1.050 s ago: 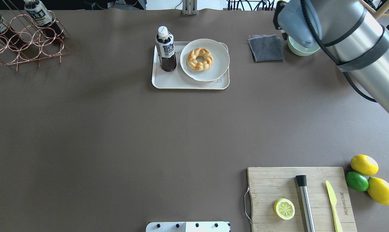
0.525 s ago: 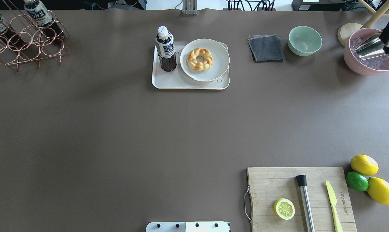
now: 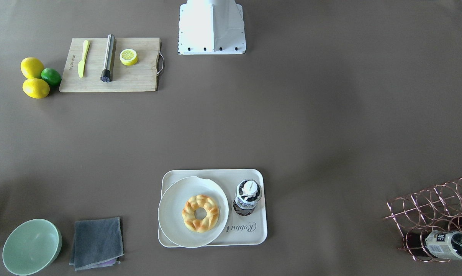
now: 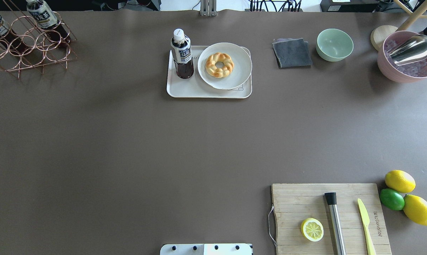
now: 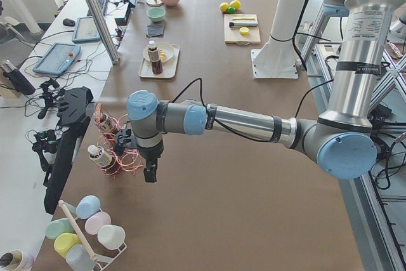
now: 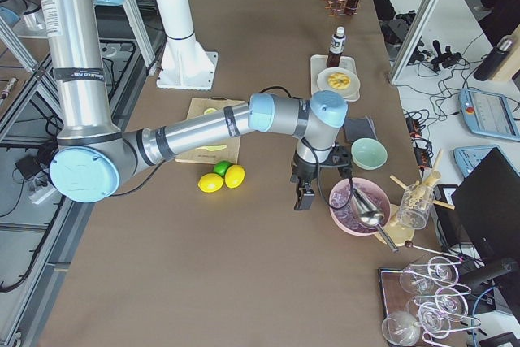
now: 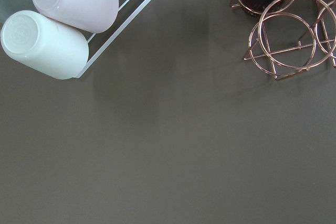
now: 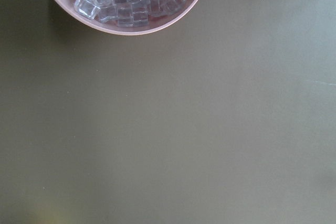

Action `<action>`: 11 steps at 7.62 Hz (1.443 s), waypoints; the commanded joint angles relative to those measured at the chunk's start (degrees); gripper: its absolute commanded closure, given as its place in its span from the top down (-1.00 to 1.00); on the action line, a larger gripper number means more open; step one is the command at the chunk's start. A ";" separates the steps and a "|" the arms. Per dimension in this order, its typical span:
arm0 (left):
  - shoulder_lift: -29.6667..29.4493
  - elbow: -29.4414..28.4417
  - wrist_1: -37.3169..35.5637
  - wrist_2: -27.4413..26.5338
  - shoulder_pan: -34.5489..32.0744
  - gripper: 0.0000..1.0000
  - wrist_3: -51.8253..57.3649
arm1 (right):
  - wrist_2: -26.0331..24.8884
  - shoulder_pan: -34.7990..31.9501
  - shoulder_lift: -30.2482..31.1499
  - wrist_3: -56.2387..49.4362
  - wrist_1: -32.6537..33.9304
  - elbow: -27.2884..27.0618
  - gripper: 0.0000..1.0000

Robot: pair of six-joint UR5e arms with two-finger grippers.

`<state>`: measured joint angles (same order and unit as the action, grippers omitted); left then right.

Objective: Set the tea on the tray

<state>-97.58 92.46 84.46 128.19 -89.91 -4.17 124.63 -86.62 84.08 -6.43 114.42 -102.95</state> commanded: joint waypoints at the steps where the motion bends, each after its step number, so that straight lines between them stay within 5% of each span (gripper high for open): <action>1: -0.15 0.00 0.00 0.13 0.43 0.96 -0.05 | 8.17 -4.34 8.61 -0.52 -10.78 2.23 1.00; 11: 0.11 -0.09 -0.09 -0.39 0.43 0.96 -0.05 | 8.09 -5.75 10.40 -1.40 -11.68 1.87 1.00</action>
<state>-97.45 92.41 84.39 127.82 -89.47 -4.22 132.72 -92.24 94.51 -7.57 102.75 -101.06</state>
